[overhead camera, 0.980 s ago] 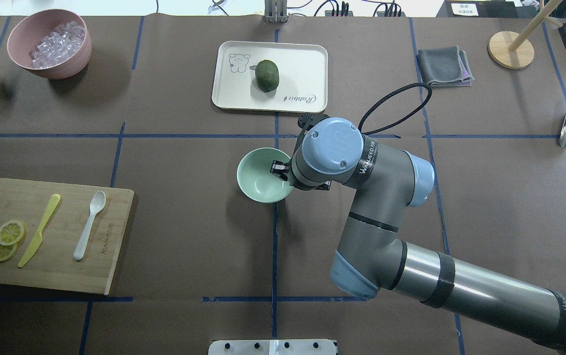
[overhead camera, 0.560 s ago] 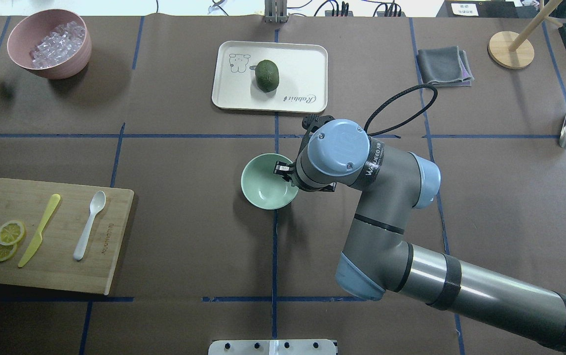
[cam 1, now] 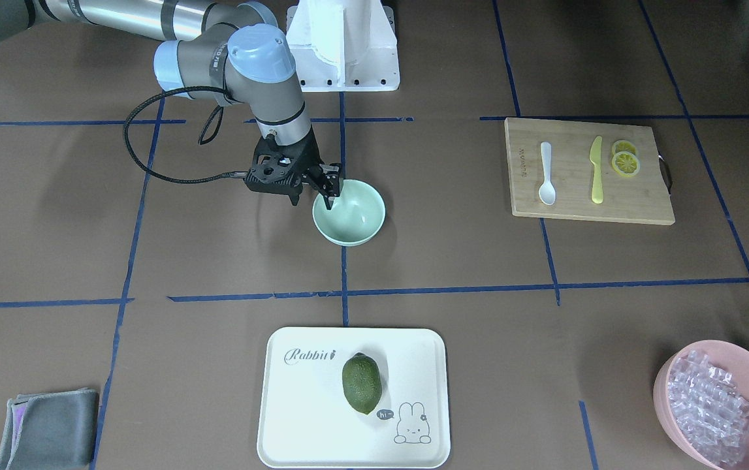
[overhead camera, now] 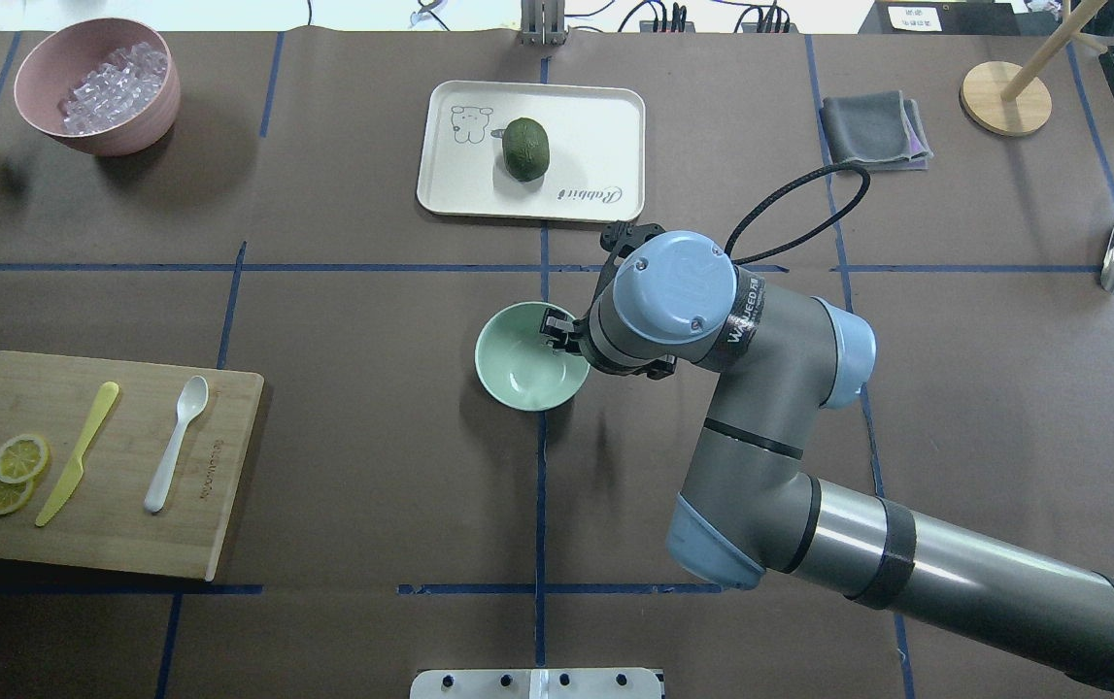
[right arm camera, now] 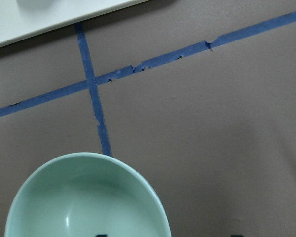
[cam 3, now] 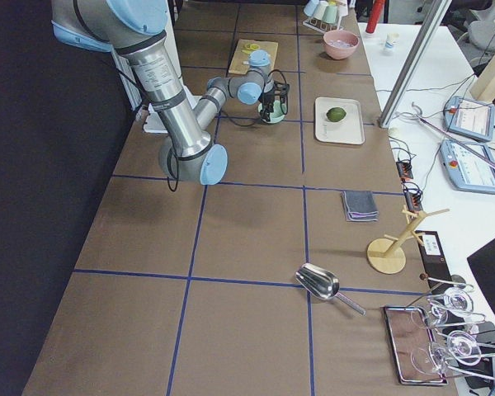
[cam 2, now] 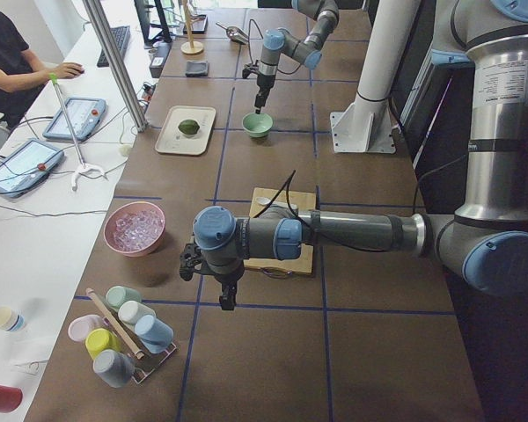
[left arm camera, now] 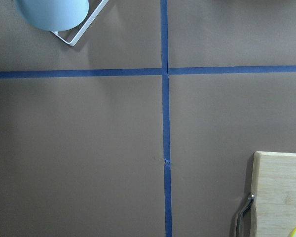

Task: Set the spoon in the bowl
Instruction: 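Set the green bowl down and open the right gripper, then withdraw the right gripper from the bowl while the left gripper reaches toward the white spoon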

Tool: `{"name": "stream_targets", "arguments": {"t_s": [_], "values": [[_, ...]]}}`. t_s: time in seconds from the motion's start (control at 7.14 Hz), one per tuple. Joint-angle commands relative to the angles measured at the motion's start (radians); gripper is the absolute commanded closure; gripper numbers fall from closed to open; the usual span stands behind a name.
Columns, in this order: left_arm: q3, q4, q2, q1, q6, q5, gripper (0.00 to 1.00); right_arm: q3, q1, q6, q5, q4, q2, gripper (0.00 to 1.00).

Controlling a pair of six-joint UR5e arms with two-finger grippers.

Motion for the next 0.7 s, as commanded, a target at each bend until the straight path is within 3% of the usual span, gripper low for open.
{"name": "stream_targets", "arguments": {"t_s": [0.0, 0.14, 0.28, 0.56], "values": [[-0.006, 0.001, -0.001, 0.001, -0.003, 0.001, 0.0, 0.008, 0.003, 0.0, 0.002, -0.001, -0.001, 0.0], [-0.031, 0.003, -0.008, 0.007, -0.009, 0.001, 0.0, 0.028, 0.011, 0.0, 0.004, -0.02, -0.001, 0.0], [-0.122, 0.003, -0.017, 0.07, -0.118, 0.003, 0.0, 0.081, 0.024, -0.018, 0.008, -0.119, -0.002, 0.0], [-0.354, -0.004, -0.014, 0.292, -0.478, 0.004, 0.0, 0.179, 0.073, -0.157, 0.04, -0.291, -0.005, 0.0]]}}
